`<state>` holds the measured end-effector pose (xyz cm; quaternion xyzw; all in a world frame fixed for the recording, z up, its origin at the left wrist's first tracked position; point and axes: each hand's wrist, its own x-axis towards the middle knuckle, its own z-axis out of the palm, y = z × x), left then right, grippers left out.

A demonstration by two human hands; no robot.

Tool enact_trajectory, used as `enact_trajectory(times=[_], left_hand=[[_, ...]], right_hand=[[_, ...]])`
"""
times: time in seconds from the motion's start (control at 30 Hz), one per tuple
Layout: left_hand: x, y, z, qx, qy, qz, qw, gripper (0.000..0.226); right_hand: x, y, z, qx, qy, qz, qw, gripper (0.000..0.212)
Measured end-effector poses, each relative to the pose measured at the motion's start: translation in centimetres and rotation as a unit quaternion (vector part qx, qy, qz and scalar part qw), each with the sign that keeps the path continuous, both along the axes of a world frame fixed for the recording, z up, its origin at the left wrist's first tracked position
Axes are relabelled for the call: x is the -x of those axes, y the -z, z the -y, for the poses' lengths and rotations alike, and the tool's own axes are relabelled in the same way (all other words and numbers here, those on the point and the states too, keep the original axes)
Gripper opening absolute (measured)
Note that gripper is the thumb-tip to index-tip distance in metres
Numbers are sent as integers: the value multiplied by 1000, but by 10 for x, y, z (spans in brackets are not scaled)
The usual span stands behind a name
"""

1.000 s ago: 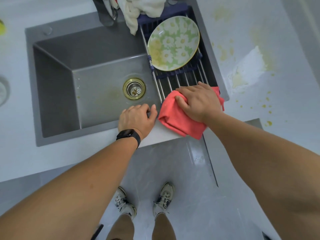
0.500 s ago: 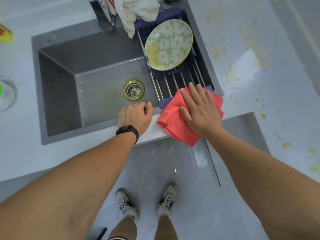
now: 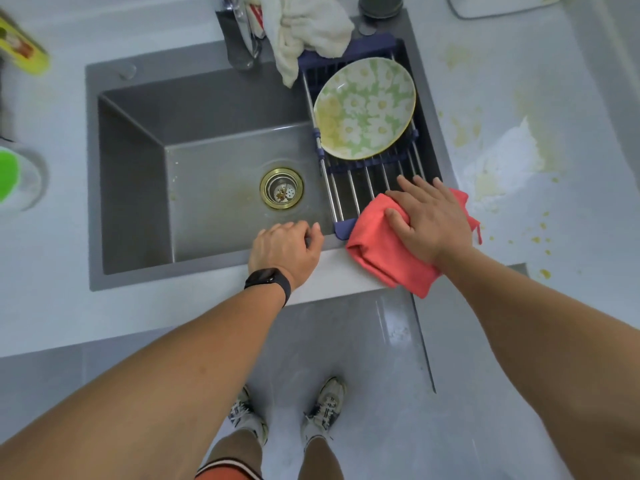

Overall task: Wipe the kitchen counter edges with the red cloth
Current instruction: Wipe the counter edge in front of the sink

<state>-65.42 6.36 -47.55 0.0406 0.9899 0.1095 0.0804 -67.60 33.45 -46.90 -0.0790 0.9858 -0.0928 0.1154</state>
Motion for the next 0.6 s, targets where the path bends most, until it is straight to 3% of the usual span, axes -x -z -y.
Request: enact_trajectory(times=[0.6], left_hand=[[-1,2,0,7,5,-1,1000,42]], right_hand=[[-24,4,2,14,30,-54,998,61]])
